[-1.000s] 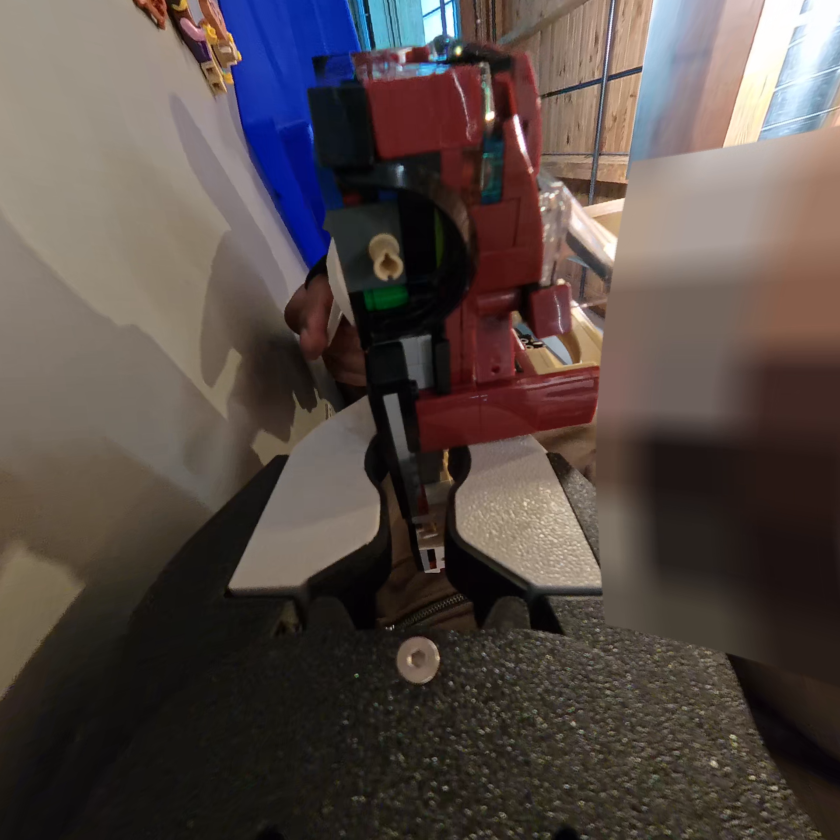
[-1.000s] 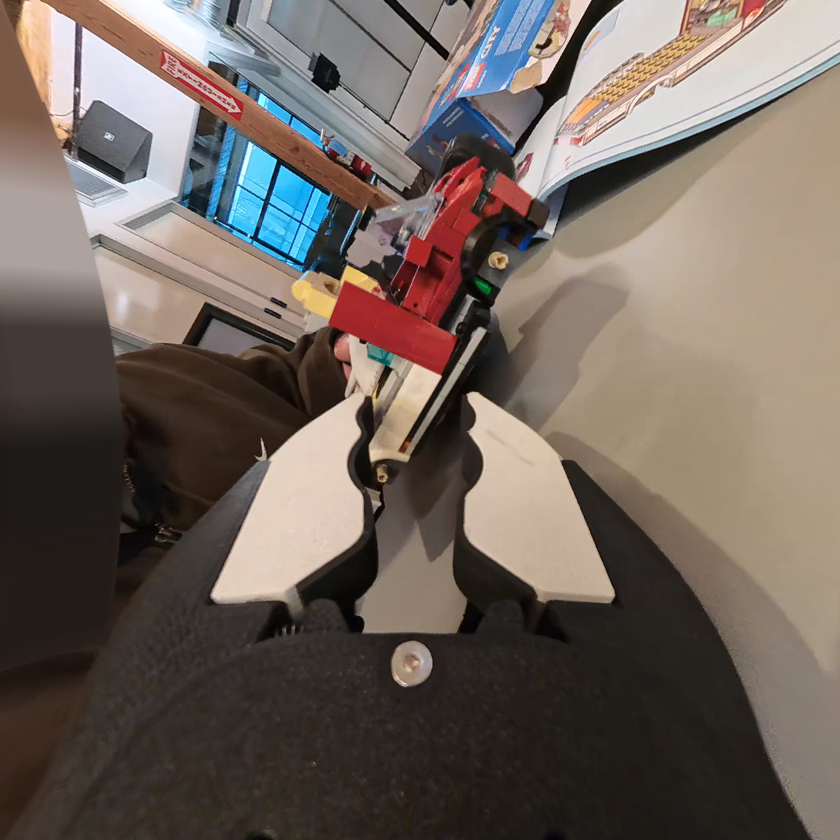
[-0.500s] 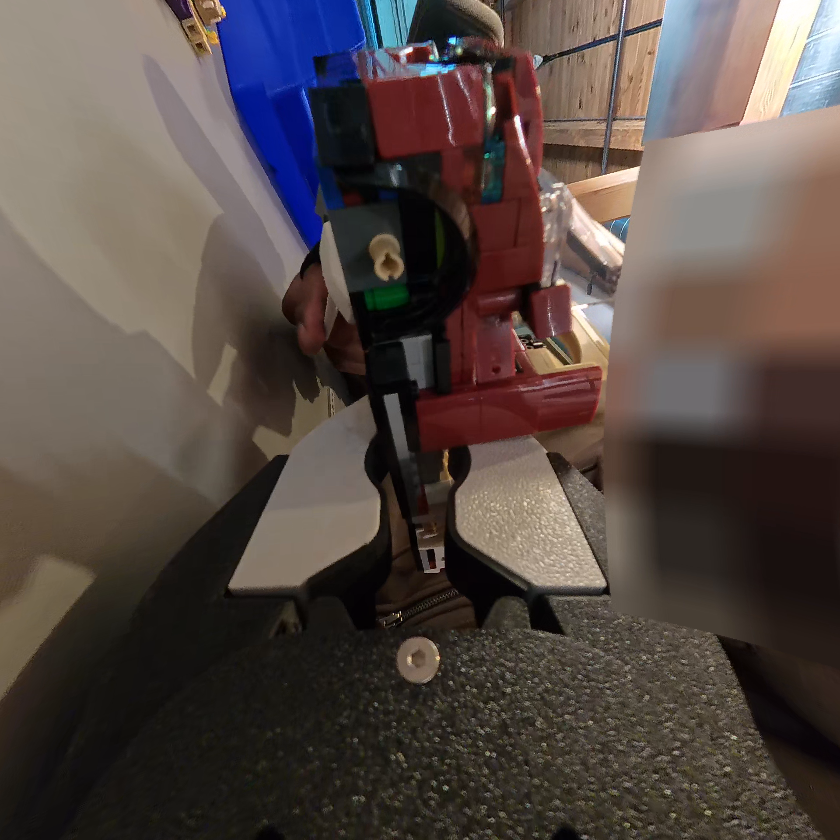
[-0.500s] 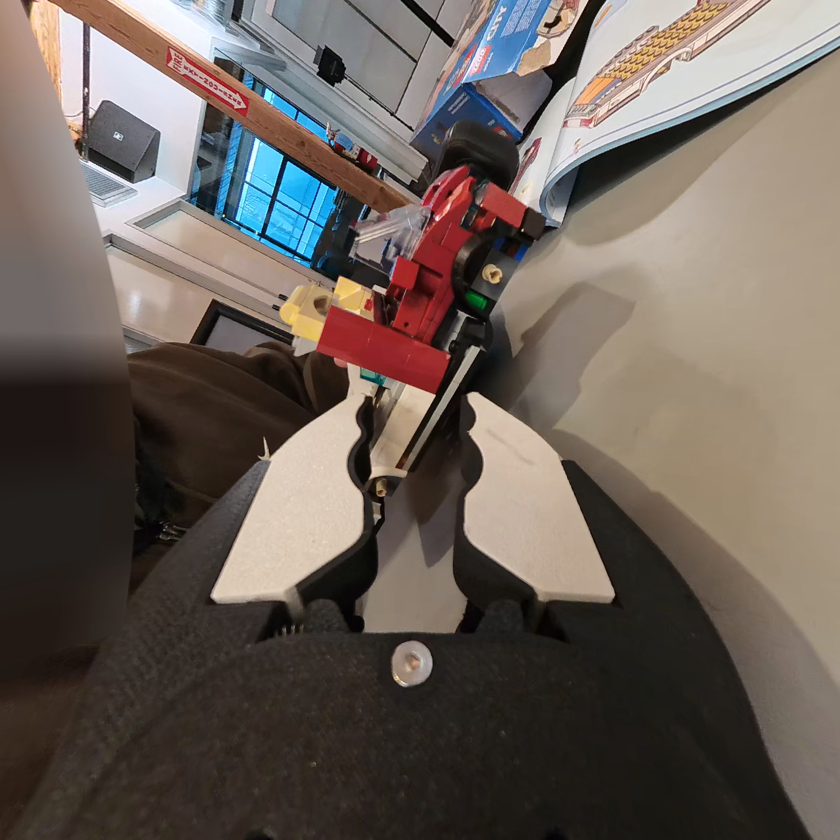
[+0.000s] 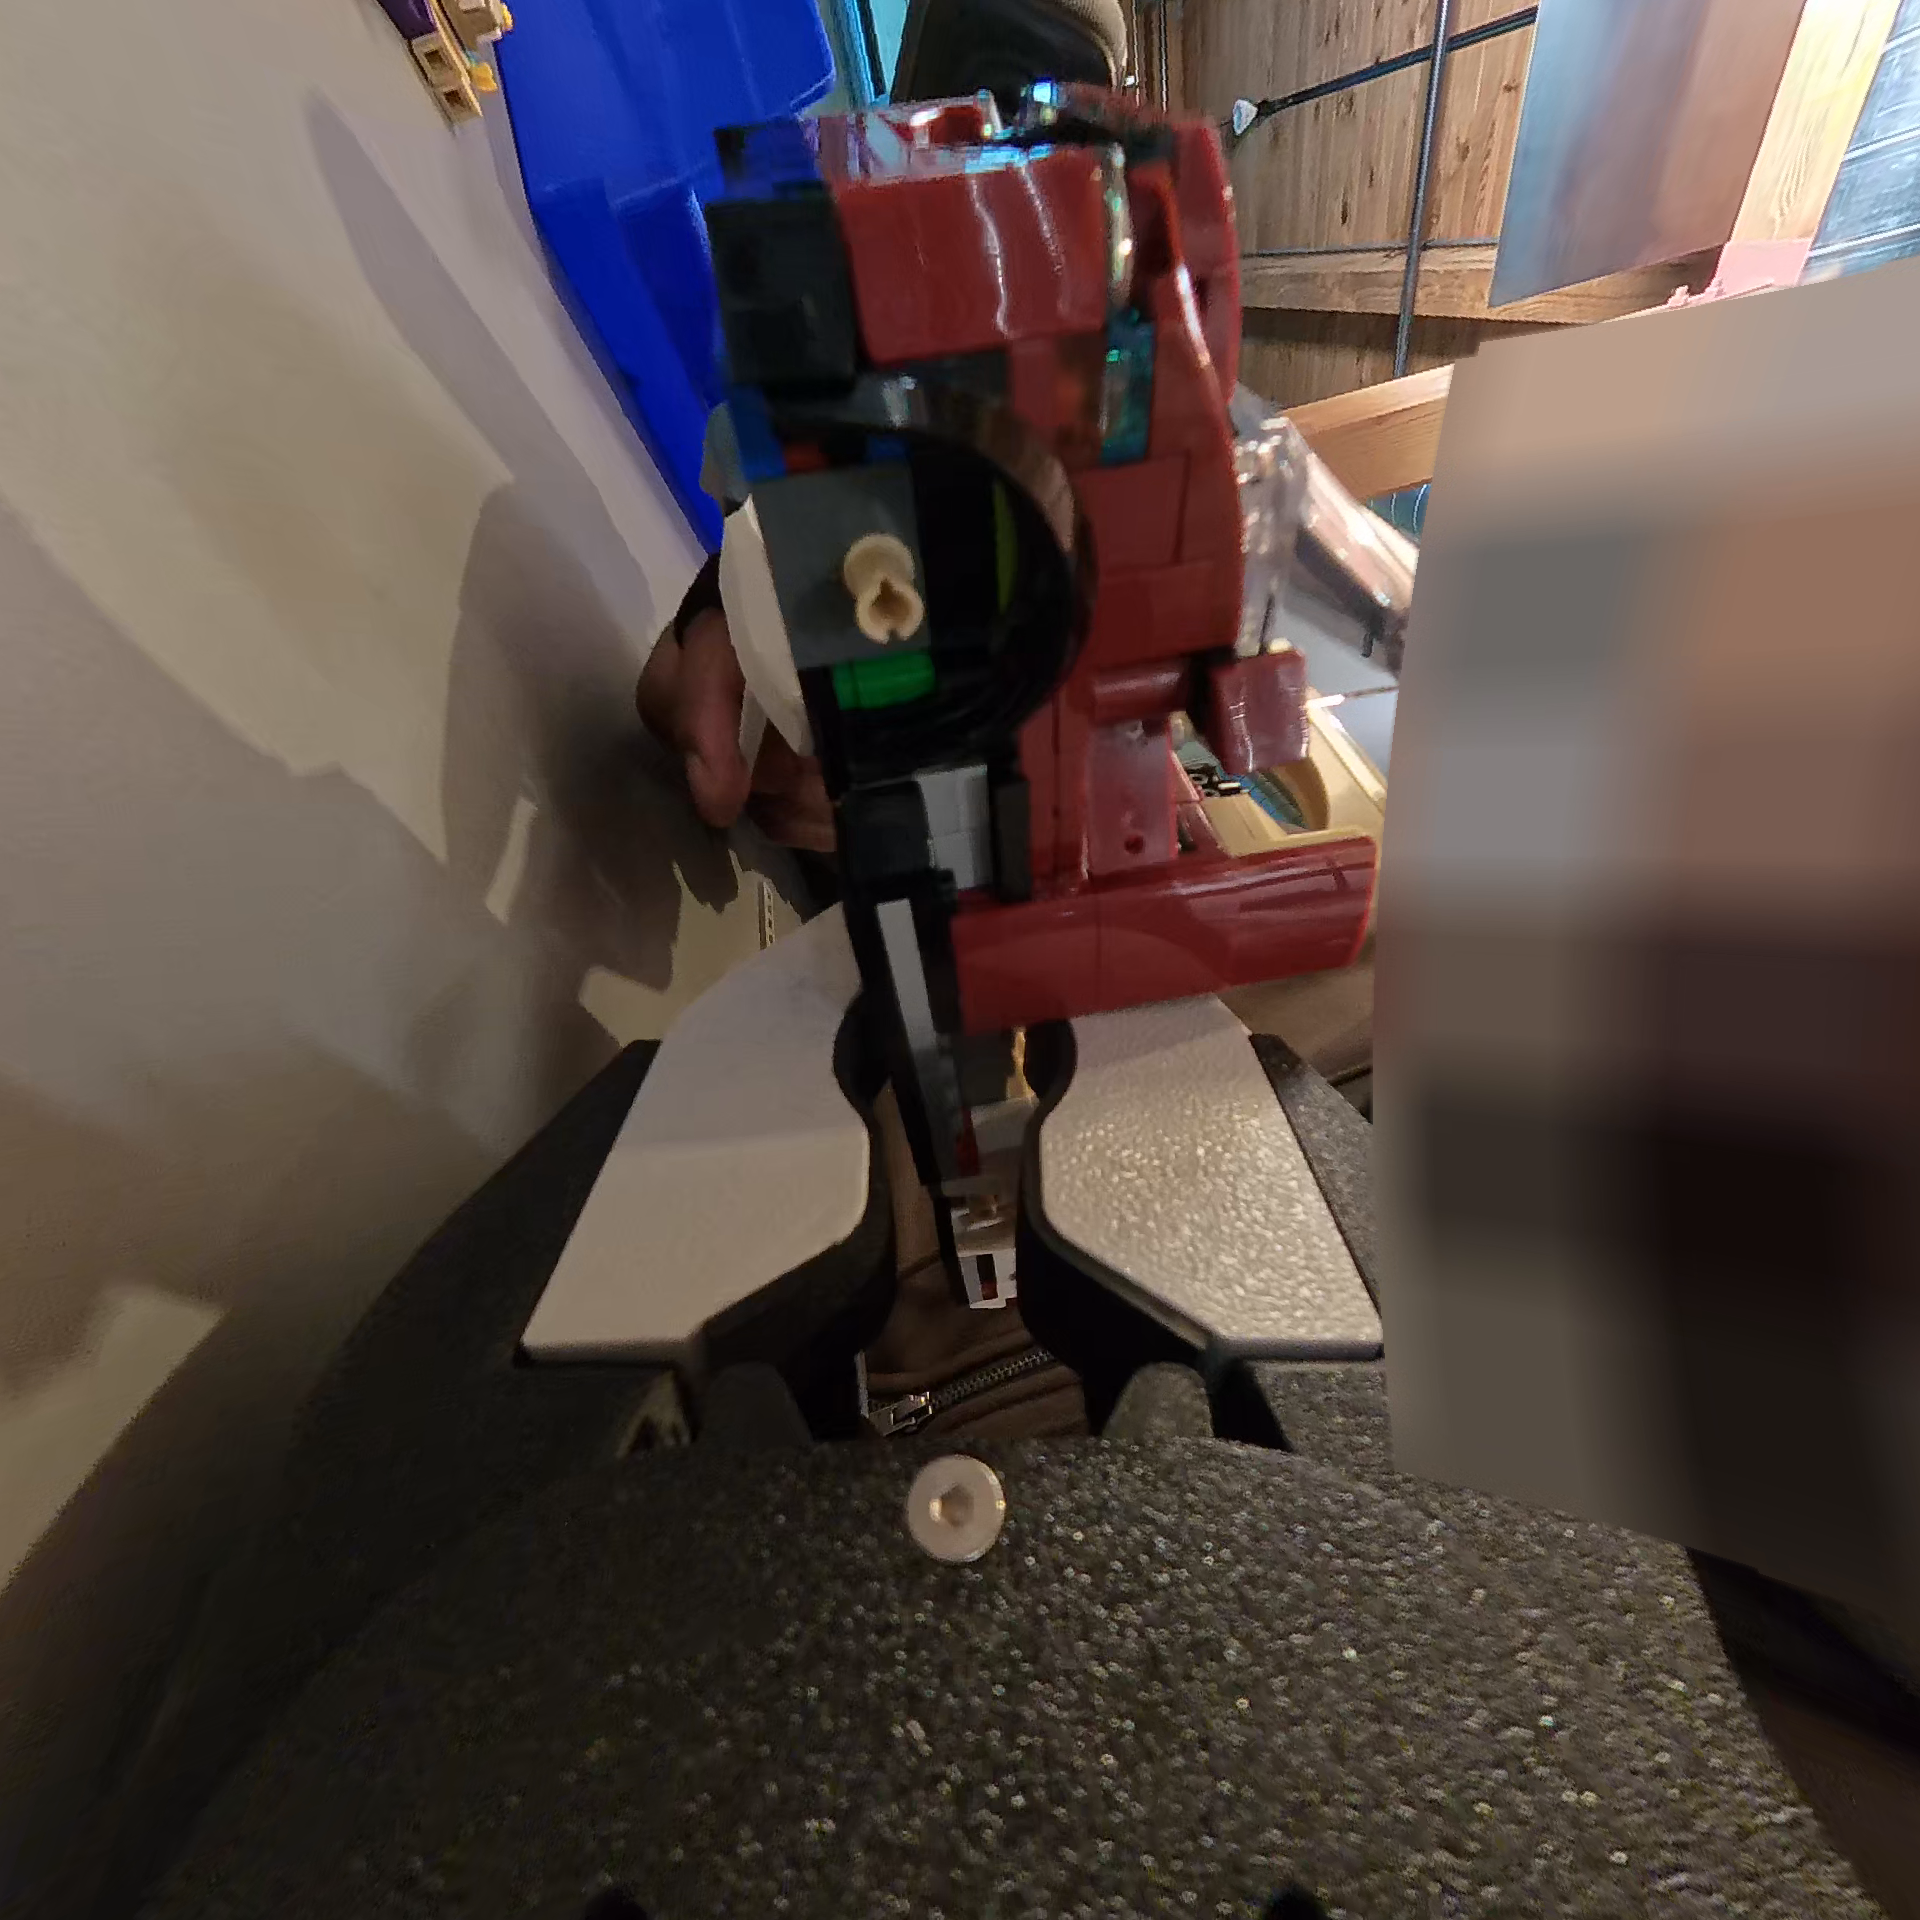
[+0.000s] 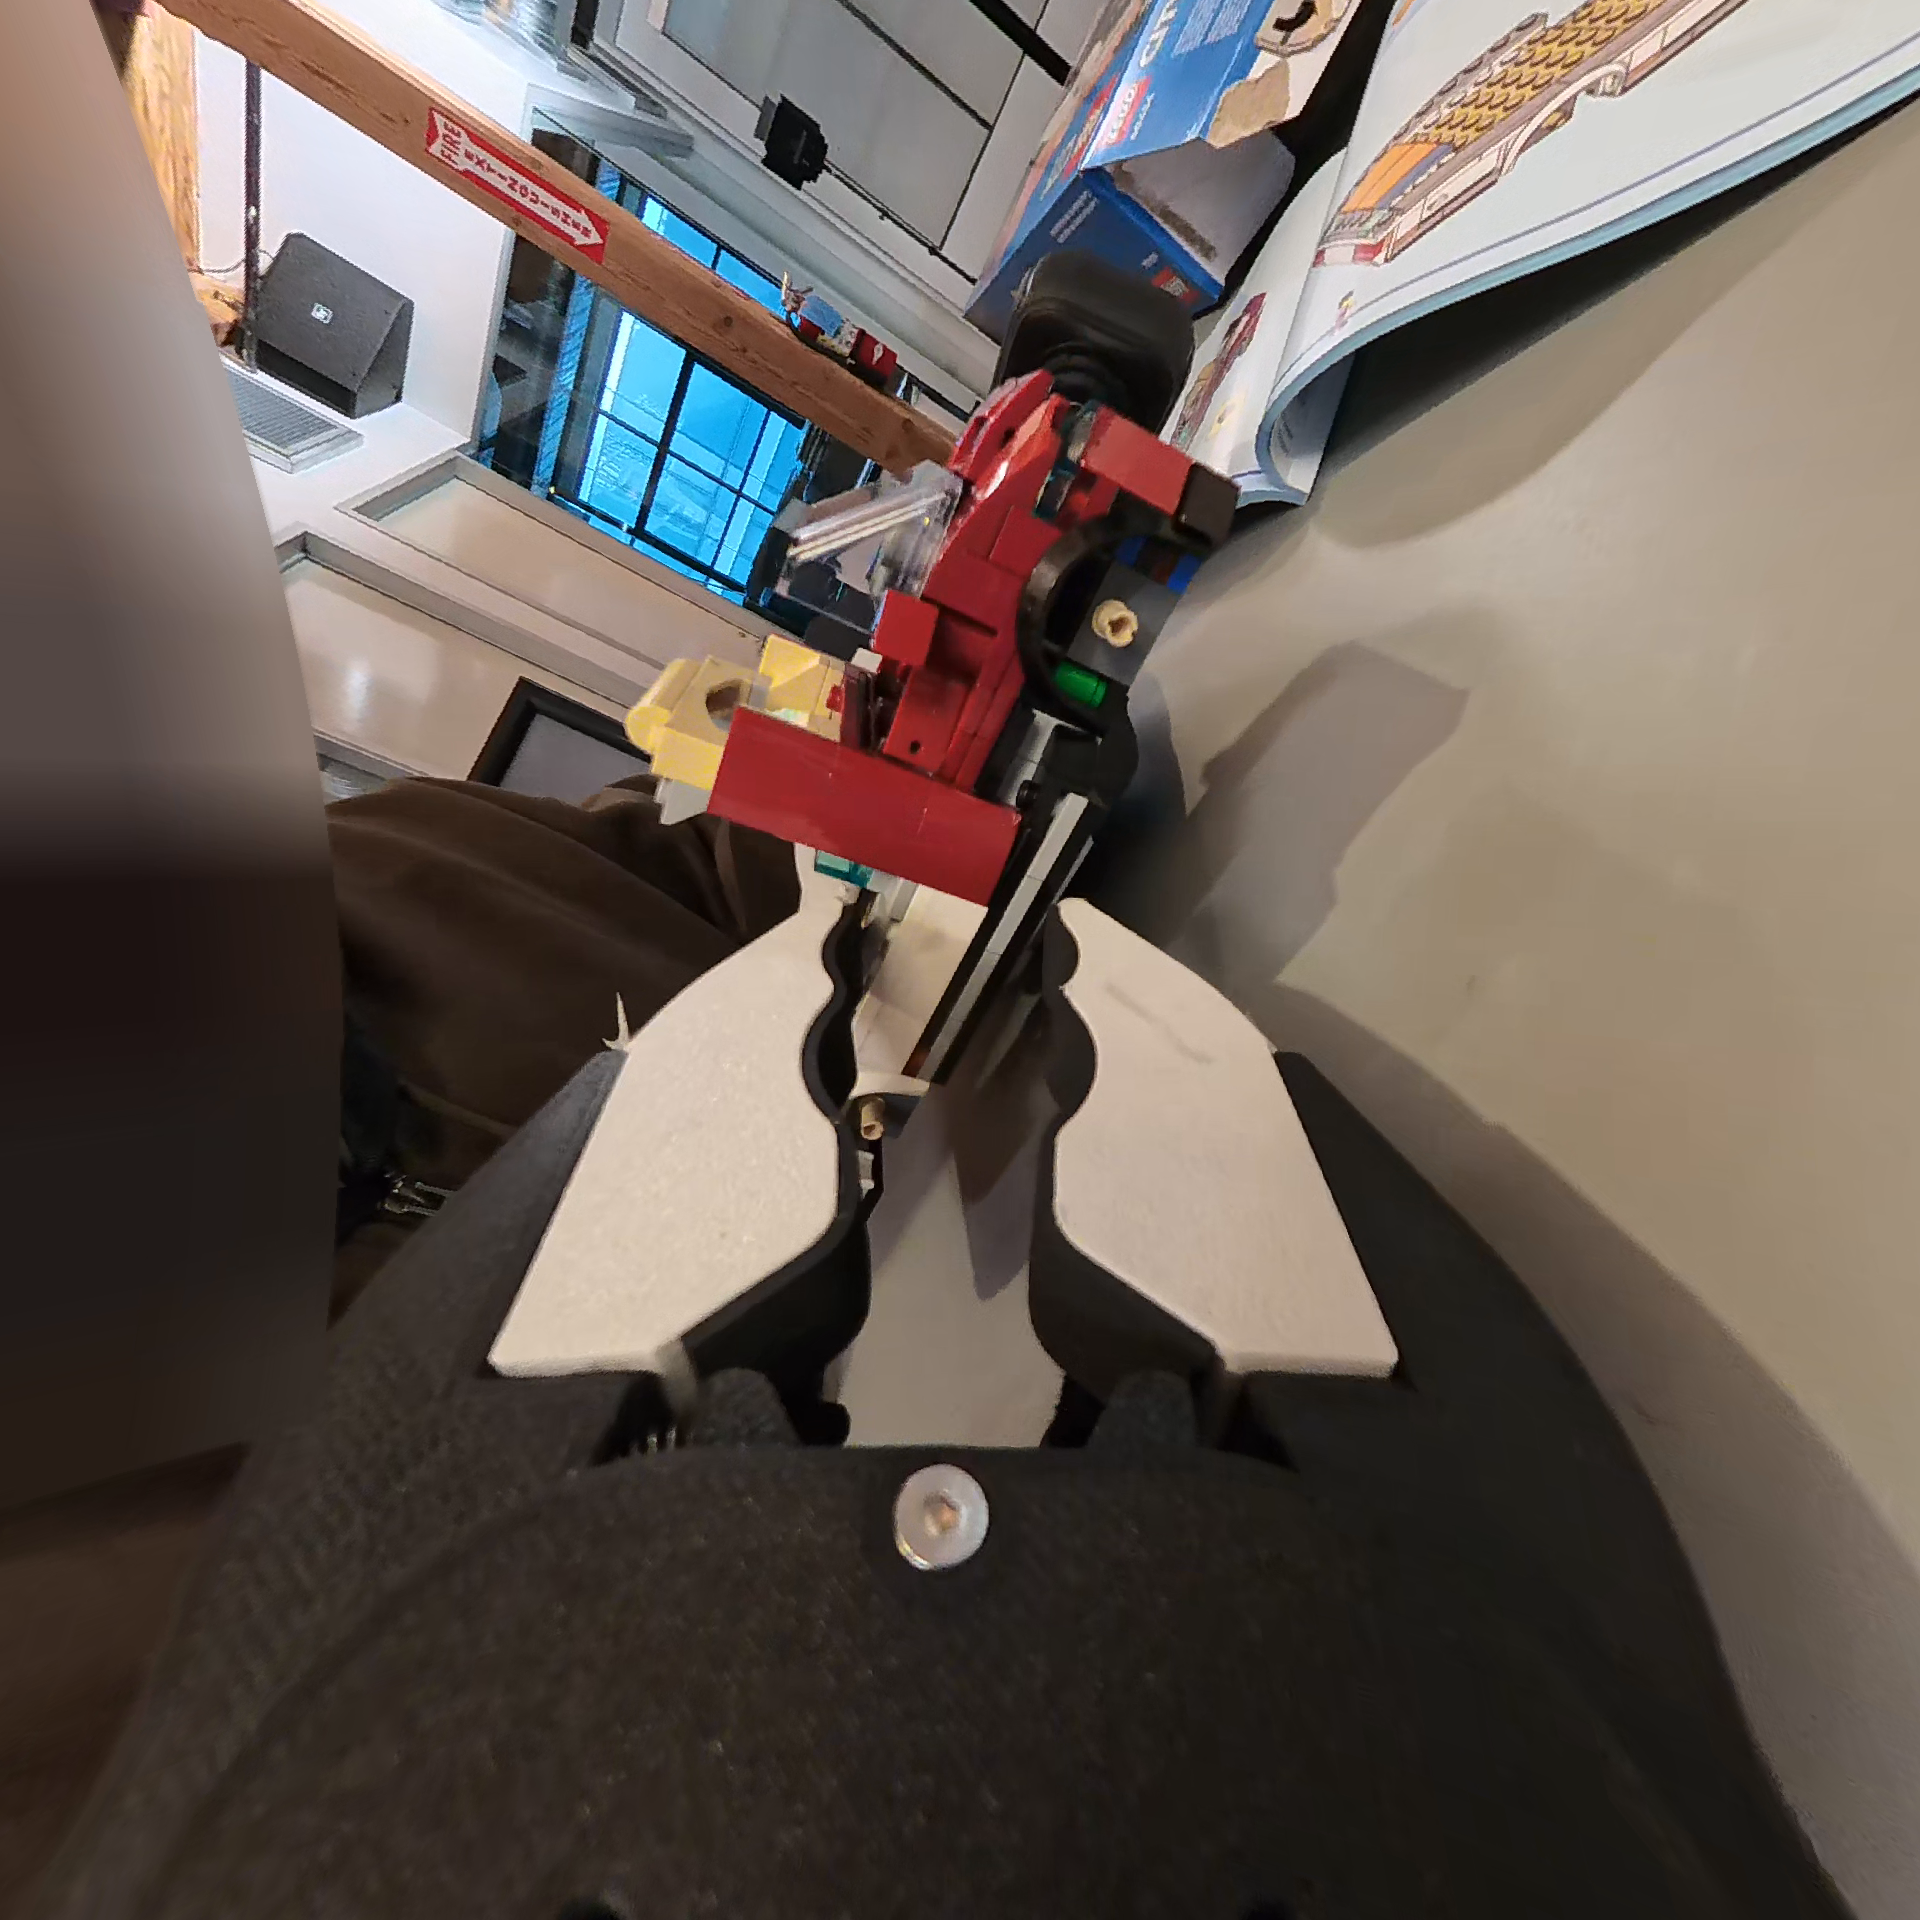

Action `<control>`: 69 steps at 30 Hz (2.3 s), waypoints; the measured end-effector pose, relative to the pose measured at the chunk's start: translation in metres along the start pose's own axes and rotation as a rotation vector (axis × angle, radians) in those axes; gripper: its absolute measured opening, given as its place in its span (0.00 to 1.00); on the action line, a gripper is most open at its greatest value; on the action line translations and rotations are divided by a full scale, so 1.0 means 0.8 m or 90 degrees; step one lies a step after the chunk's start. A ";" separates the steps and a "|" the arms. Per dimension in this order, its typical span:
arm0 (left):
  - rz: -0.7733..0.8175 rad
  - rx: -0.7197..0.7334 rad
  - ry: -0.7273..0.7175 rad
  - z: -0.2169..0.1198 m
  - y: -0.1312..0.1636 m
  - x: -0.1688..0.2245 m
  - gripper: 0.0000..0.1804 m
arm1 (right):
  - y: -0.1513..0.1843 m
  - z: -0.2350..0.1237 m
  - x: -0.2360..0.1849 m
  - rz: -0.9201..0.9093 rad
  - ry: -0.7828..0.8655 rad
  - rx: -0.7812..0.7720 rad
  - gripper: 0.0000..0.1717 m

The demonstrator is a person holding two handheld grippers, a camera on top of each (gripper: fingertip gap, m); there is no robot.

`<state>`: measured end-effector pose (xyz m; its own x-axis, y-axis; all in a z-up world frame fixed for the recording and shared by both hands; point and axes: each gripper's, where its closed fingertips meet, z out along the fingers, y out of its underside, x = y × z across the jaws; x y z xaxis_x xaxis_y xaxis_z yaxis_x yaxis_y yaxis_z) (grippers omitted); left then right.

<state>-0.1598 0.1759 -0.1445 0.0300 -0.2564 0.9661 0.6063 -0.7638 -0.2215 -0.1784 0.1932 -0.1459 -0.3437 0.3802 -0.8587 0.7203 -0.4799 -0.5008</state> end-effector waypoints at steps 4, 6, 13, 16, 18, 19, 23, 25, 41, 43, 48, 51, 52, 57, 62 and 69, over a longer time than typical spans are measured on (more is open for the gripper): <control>0.001 -0.003 -0.003 0.000 0.001 -0.001 0.12 | 0.001 0.000 0.000 -0.003 -0.006 -0.002 0.19; 0.002 -0.003 -0.005 0.000 0.001 -0.001 0.12 | 0.001 0.000 0.000 -0.005 -0.008 -0.002 0.19; 0.007 -0.002 -0.018 -0.001 0.000 -0.003 0.12 | 0.001 0.001 0.002 -0.013 -0.005 0.001 0.18; 0.006 -0.001 -0.021 -0.001 0.000 -0.004 0.12 | 0.001 0.001 0.003 -0.014 -0.004 0.001 0.18; 0.005 0.000 -0.023 -0.002 -0.001 -0.005 0.12 | 0.001 0.001 0.004 -0.015 -0.003 0.001 0.18; 0.005 0.001 -0.024 -0.002 -0.001 -0.005 0.12 | 0.001 0.001 0.005 -0.016 -0.001 0.002 0.18; 0.003 0.006 -0.029 -0.002 -0.002 -0.007 0.12 | 0.000 0.002 0.006 -0.027 0.008 0.003 0.17; 0.002 0.008 -0.028 -0.003 -0.003 -0.007 0.12 | 0.000 0.002 0.007 -0.023 0.009 0.005 0.17; 0.021 0.030 -0.010 -0.007 -0.012 -0.001 0.12 | 0.002 0.003 0.001 -0.017 0.038 0.003 0.21; 0.023 0.029 -0.010 -0.007 -0.012 -0.001 0.12 | 0.002 0.003 -0.002 -0.018 0.027 0.007 0.19; 0.027 0.027 -0.013 -0.006 -0.011 -0.001 0.12 | 0.002 0.003 -0.002 -0.035 0.024 0.007 0.18; 0.028 0.027 -0.013 -0.007 -0.011 -0.001 0.12 | 0.002 0.003 -0.002 -0.044 0.028 0.007 0.18; 0.029 0.027 -0.014 -0.007 -0.011 -0.001 0.12 | 0.002 0.003 -0.002 -0.043 0.027 0.007 0.18; 0.028 0.031 -0.020 -0.007 -0.012 -0.003 0.12 | 0.002 0.003 0.000 -0.038 0.028 0.013 0.18; 0.026 0.033 -0.022 -0.007 -0.013 -0.004 0.12 | 0.001 0.003 0.001 -0.036 0.030 0.015 0.17; 0.032 0.054 -0.028 -0.010 -0.019 -0.004 0.12 | -0.001 0.003 0.003 -0.014 0.033 0.030 0.20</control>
<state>-0.1755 0.1833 -0.1456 0.0962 -0.2654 0.9593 0.6677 -0.6976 -0.2599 -0.1811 0.1924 -0.1477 -0.3268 0.4300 -0.8416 0.6838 -0.5071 -0.5246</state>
